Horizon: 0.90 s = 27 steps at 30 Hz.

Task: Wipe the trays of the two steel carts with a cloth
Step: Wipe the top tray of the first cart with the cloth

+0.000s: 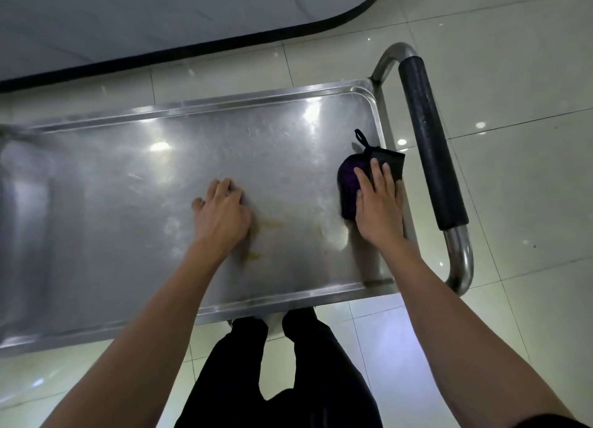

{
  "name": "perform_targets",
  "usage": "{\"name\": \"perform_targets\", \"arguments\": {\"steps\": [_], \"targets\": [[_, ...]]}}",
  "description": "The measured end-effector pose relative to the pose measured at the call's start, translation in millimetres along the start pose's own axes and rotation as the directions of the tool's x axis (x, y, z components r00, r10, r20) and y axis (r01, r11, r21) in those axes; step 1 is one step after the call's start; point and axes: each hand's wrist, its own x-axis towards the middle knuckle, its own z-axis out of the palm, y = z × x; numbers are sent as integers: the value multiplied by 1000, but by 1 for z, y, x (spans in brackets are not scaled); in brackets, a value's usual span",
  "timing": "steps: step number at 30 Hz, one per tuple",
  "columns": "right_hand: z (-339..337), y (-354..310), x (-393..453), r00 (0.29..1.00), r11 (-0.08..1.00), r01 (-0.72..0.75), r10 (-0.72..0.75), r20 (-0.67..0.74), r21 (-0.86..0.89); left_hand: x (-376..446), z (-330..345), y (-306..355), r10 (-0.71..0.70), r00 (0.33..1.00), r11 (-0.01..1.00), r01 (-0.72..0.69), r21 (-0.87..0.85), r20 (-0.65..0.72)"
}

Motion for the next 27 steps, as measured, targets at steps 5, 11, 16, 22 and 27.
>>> {"name": "perform_targets", "arguments": {"steps": [5, 11, 16, 22, 27], "targets": [[15, -31, -22, 1000, 1000, 27, -27, 5, -5, -1, -1, -15, 32, 999, 999, -31, 25, -15], [38, -89, -48, 996, 996, 84, -84, -22, 8, -24, 3, -46, 59, 998, 998, -59, -32, -11], [55, -144, -64, 987, 988, 156, -157, -19, -10, -76, 11, -92, -8, 996, 994, -2, -110, -91], [86, -232, -94, 952, 952, 307, -307, 9, -12, -116, 23, -133, 27, 997, 995, -33, -90, -67], [105, -270, -122, 928, 929, 370, -369, 45, -23, -133, 30, -152, 87, 995, 995, -90, -53, -53]]}}
